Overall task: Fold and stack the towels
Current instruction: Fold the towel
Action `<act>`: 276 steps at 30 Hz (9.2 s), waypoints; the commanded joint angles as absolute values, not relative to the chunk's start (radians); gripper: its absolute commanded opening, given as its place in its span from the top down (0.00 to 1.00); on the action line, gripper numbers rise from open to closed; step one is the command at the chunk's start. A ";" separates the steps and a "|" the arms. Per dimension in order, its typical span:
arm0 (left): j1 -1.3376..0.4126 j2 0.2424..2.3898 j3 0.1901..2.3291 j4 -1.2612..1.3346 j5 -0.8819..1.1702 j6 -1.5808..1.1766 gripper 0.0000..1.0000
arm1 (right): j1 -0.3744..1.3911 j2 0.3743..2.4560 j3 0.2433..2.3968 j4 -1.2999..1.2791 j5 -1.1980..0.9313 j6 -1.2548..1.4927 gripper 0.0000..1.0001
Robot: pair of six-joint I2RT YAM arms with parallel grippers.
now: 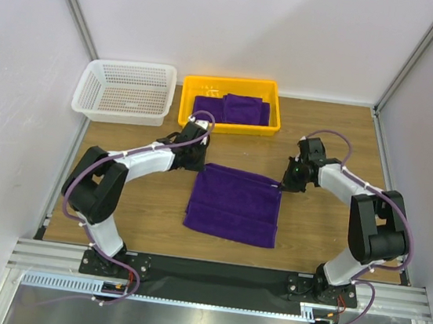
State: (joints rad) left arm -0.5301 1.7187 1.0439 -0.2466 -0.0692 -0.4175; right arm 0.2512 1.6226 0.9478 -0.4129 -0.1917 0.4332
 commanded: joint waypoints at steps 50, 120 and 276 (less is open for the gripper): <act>-0.529 1.979 1.325 -0.163 -0.158 -0.313 0.69 | 0.212 1.686 1.032 -0.397 -0.014 0.414 0.98; -0.529 1.657 1.262 -0.084 0.045 -0.251 1.00 | 0.218 1.410 1.178 -0.388 -0.138 0.488 1.00; -1.189 2.132 1.557 -0.203 -0.298 -0.430 0.66 | 0.216 2.008 1.420 -0.293 -0.140 0.268 1.00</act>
State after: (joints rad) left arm -1.1824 2.1235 1.5208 -0.2237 -0.2852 -0.4175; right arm 0.2237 2.0636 1.4265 -0.3157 -0.1402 0.2684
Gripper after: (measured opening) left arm 0.354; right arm 0.020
